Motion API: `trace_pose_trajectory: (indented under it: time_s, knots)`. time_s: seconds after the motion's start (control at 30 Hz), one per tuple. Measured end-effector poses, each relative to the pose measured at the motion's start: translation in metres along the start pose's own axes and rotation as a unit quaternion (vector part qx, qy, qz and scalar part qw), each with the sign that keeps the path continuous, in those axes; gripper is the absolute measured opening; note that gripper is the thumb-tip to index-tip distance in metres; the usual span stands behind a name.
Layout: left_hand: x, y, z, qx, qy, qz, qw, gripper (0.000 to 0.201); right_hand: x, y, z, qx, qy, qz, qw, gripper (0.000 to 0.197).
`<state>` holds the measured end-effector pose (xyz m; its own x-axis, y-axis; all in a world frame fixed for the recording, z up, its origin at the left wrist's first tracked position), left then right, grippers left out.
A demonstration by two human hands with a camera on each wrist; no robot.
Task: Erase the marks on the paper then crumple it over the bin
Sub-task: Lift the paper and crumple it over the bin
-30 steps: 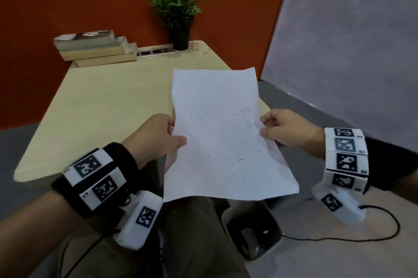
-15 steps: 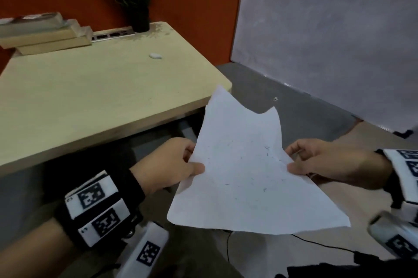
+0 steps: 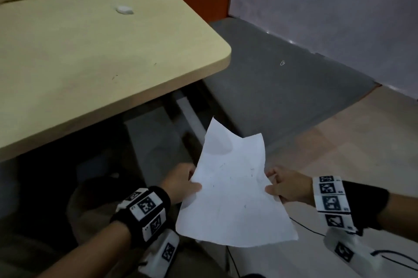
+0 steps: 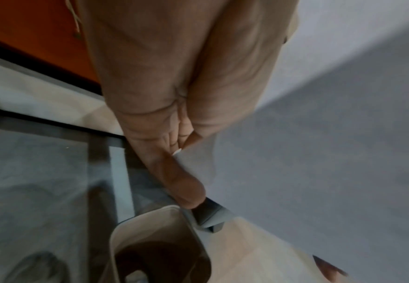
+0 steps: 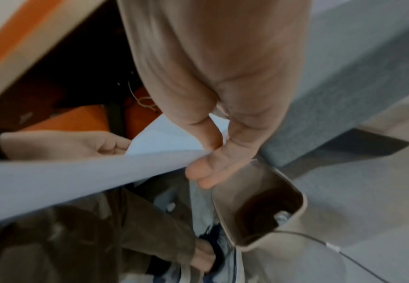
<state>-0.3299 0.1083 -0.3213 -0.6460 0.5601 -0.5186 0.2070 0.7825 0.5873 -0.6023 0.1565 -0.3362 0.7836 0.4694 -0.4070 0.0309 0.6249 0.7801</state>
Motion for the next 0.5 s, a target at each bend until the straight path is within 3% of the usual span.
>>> trace_pose_trajectory:
  time_s: [0.1,0.27,0.5]
  knots:
    - [0.01,-0.022,0.023,-0.029,-0.02,0.016,0.999,0.011,0.025,-0.024,-0.015,0.003,0.021,-0.013,1.0,0.029]
    - [0.022,-0.05,0.047,-0.07,-0.09,0.068,0.991,0.011,0.071,-0.061,-0.048,0.042,0.016,0.026,0.999,0.026]
    - [0.049,-0.085,0.079,-0.147,-0.161,0.135,0.967,0.051,0.114,-0.092,-0.089,0.112,0.014,0.049,0.992,0.031]
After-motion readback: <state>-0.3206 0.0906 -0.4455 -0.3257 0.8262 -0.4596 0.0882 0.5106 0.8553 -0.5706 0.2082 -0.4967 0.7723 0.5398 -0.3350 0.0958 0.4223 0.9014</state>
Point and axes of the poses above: each hand's wrist, its own y-axis away from the middle knuckle, its own x-axis out of the palm, z = x × y, the point moved 7 cm from there along -y, towards the middle knuckle, and after that the axes turned 4 degrees about y, right-handed, at the moved point
